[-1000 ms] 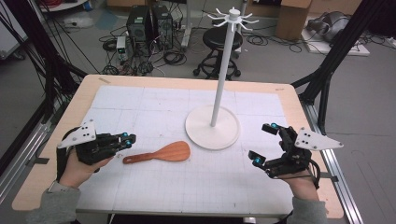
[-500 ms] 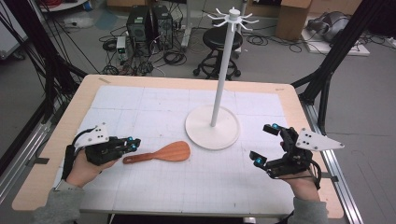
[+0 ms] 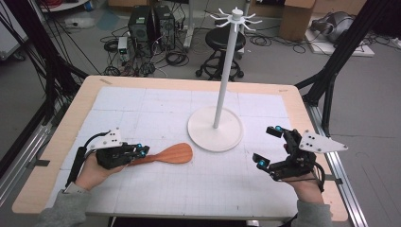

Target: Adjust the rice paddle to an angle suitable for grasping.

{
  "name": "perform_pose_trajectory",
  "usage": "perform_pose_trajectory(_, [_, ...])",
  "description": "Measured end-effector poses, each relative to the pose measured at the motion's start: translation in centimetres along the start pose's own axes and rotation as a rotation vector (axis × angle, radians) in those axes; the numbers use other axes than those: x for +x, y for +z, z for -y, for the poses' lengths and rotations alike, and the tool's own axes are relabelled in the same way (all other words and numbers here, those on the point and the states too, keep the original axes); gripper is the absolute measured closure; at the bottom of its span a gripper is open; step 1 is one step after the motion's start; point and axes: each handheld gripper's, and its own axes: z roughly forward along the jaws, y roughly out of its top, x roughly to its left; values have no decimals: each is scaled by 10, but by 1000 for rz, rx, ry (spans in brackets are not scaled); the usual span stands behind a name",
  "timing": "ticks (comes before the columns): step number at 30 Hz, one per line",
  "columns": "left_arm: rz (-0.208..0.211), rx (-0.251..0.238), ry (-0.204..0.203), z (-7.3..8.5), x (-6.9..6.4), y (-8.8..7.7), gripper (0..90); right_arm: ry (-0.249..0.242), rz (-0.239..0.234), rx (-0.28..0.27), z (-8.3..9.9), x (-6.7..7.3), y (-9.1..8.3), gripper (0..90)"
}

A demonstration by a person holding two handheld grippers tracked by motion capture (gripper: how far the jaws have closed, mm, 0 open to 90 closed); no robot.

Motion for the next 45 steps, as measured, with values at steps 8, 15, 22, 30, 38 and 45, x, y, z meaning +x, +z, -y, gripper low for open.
perform_pose_trajectory(8, [12,55,-9,5,-2,9,896,4,-3,7,1,0,0,3])
perform_pose_trajectory(15, [21,102,-26,10,-1,13,896,6,-3,7,1,0,-1,3])
perform_pose_trajectory(22, [27,159,-36,15,1,19,896,8,-3,6,2,0,-1,3])
perform_pose_trajectory(30, [31,206,-38,19,3,27,896,7,-1,5,3,-2,-1,3])
perform_pose_trajectory(38, [26,238,-50,23,5,30,896,18,1,7,4,-2,-2,3])
perform_pose_trajectory(45, [28,265,-46,25,5,34,896,21,2,10,4,-2,-2,3])
